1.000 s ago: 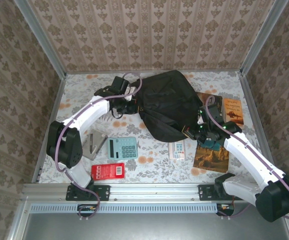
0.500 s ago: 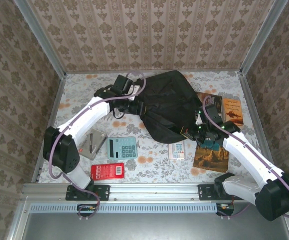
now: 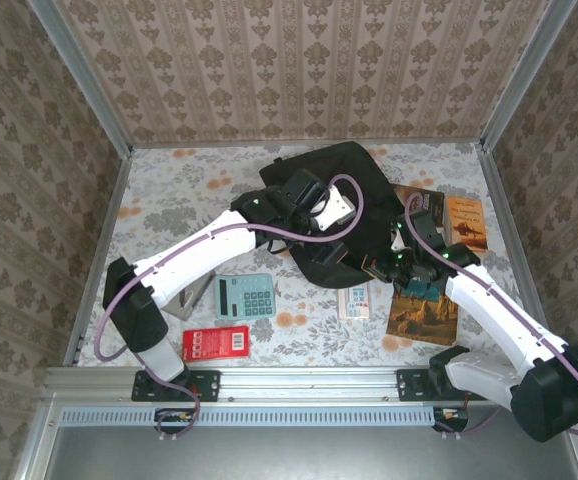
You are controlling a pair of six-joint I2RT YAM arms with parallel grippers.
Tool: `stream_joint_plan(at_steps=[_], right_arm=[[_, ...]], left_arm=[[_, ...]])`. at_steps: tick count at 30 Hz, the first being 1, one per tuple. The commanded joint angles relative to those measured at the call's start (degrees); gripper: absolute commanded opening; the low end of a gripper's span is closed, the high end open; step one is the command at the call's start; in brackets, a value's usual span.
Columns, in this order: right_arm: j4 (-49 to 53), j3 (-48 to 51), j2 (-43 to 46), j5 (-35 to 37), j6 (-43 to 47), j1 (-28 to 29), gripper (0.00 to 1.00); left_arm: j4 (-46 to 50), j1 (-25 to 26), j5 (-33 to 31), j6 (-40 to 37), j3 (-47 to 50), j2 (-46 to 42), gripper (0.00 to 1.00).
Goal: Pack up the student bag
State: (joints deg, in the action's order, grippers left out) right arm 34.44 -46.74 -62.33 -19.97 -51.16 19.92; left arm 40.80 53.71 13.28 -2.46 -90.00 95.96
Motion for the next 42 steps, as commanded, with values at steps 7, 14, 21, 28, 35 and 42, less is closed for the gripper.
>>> stream_joint_plan(at_steps=[7, 14, 21, 28, 35, 42], right_arm=[[-2.9, 1.62, 1.24, -1.85, -1.1, 0.16, 0.0], [-5.68, 3.24, 0.9, -3.19, -2.8, -0.1, 0.0], [-6.04, 3.6, 0.97, -4.02, -2.99, -1.13, 0.0], [-6.37, 4.28, 1.68, -4.85, -3.35, -2.32, 0.0], [-7.34, 4.81, 1.77, -6.02, -4.28, -2.7, 0.0], [-7.57, 5.35, 2.08, -5.41, -5.07, -2.76, 0.0]], left_arm=[[-3.01, -0.05, 0.56, -3.53, -0.92, 5.94, 0.67], [-3.15, 0.13, 0.76, -3.58, -3.33, 9.48, 0.68], [-3.95, 0.54, 4.21, -3.73, -2.32, 10.36, 0.68], [-5.72, 0.45, 6.85, -4.04, 1.08, 8.1, 0.69], [-4.02, 0.83, 5.68, -4.81, -0.53, 10.85, 0.7], [-4.02, 1.3, 4.3, -6.15, -2.16, 13.19, 0.29]])
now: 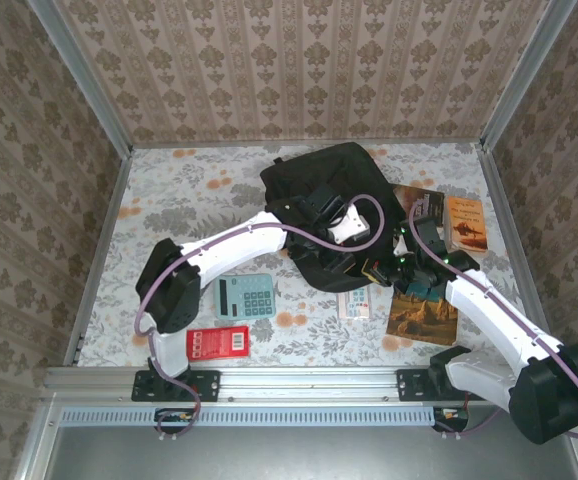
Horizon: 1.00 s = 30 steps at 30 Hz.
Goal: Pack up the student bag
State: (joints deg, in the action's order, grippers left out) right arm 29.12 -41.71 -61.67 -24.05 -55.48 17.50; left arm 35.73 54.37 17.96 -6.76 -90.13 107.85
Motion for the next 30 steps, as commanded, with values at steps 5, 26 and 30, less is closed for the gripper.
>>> stream_joint_plan(at_steps=[5, 26, 30], right_arm=[[1.08, -0.86, 1.97, 2.46, -0.03, -0.39, 0.16], [7.12, -6.04, -4.21, 21.53, 2.29, -8.17, 0.78], [2.55, -7.0, -8.32, 19.77, 1.96, -9.05, 0.52]], left_arm=[[-0.68, 0.61, -0.27, -2.03, 0.22, -0.19, 0.0], [-2.77, -8.22, -3.82, 12.65, 7.25, -7.93, 0.12], [-2.67, -8.64, 2.0, 16.22, 8.73, -7.13, 0.27]])
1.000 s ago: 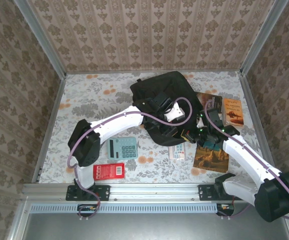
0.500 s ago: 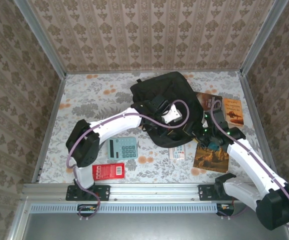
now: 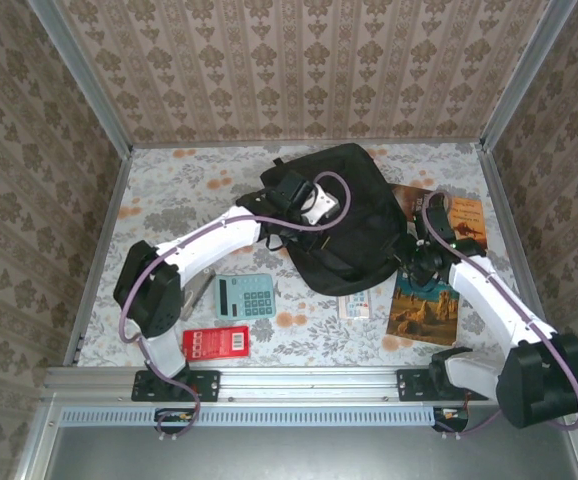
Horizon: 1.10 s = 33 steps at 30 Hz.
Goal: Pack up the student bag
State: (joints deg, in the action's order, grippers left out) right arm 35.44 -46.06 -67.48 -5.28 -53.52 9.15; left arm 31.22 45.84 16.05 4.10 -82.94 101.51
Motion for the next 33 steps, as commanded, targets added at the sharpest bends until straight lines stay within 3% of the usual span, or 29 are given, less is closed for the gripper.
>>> stream_joint_plan(at_steps=[1, 5, 10, 13, 17, 22, 24, 27, 33], right_arm=[[-4.26, -3.25, -3.43, -0.13, 0.43, -0.64, 0.43], [-9.75, -6.9, -6.82, -8.27, 3.15, 0.26, 0.2], [-7.55, -15.32, -8.63, -8.42, 7.98, 5.19, 0.02], [-7.18, -20.62, -10.89, -8.37, 10.17, 8.82, 0.0], [-8.25, -27.72, -17.34, -13.47, 13.06, 11.95, 0.0], [-9.06, -34.94, -26.94, -16.11, 14.27, 13.09, 0.0], [-11.7, -35.33, -29.93, -16.27, 12.02, 12.38, 0.0], [-19.2, -35.71, -35.03, -21.95, 7.35, 11.35, 0.0], [-36.3, -33.76, -40.81, -32.17, -0.43, 10.46, 0.0]], left_arm=[[2.46, 0.3, 4.23, 5.92, 1.36, -0.2, 0.27], [4.07, 1.15, 3.36, 7.76, 2.99, 0.12, 0.26], [0.93, 0.68, 4.86, 11.72, 9.15, -5.63, 0.24], [-0.18, 0.72, 4.84, 13.09, 12.06, -10.37, 0.23], [0.09, 0.31, 2.56, 14.07, 13.85, -16.27, 0.24], [2.75, -3.61, -9.85, 14.35, 14.16, -24.62, 0.47], [3.14, -7.08, -11.29, 14.92, 14.13, -26.41, 0.54], [3.59, -11.71, -9.49, 15.03, 12.84, -25.39, 0.59], [3.65, -13.39, -4.55, 14.42, 5.82, -15.3, 0.63]])
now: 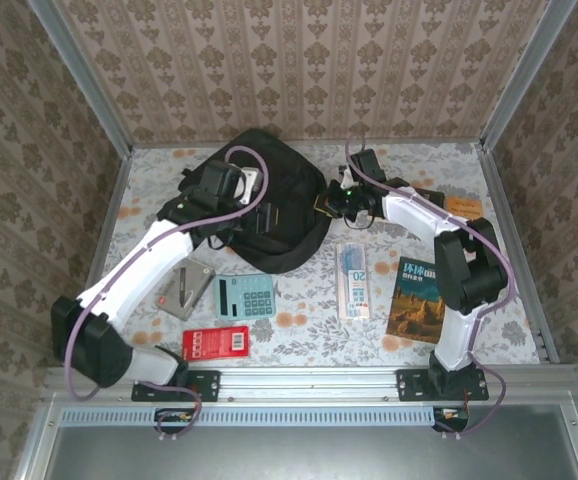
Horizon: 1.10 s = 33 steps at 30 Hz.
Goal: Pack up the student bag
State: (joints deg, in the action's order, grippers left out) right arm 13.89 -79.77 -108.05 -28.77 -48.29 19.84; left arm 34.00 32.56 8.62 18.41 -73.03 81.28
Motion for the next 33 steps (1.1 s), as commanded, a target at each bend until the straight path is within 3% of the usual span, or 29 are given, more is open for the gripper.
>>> stream_joint_plan(at_steps=[1, 7, 12, 21, 30, 33], right_arm=[[-16.97, 0.64, -0.67, -9.64, -6.49, -0.38, 0.0], [-27.38, 4.69, -2.63, -13.08, -11.83, -1.95, 0.0], [-28.94, 5.45, -4.08, -13.94, -12.6, -2.12, 0.0], [-31.8, 6.68, -4.98, -15.11, -14.15, -2.14, 0.0], [-32.87, 7.26, -5.8, -15.96, -15.01, -1.99, 0.0], [-33.35, 7.22, -6.15, -16.3, -15.6, -1.99, 0.0]], left_arm=[[0.45, -0.25, 4.32, 0.69, -5.27, 6.73, 0.64], [-1.98, -0.52, 9.87, 4.26, -12.31, 17.66, 0.67], [-5.64, -1.48, 13.27, 6.74, -14.56, 23.61, 0.67], [-9.45, -2.67, 14.82, 8.17, -15.55, 28.37, 0.52], [-14.29, -2.67, 19.84, 9.11, -14.44, 29.45, 0.52], [-14.51, -2.67, 20.29, 8.75, -14.49, 30.02, 0.45]])
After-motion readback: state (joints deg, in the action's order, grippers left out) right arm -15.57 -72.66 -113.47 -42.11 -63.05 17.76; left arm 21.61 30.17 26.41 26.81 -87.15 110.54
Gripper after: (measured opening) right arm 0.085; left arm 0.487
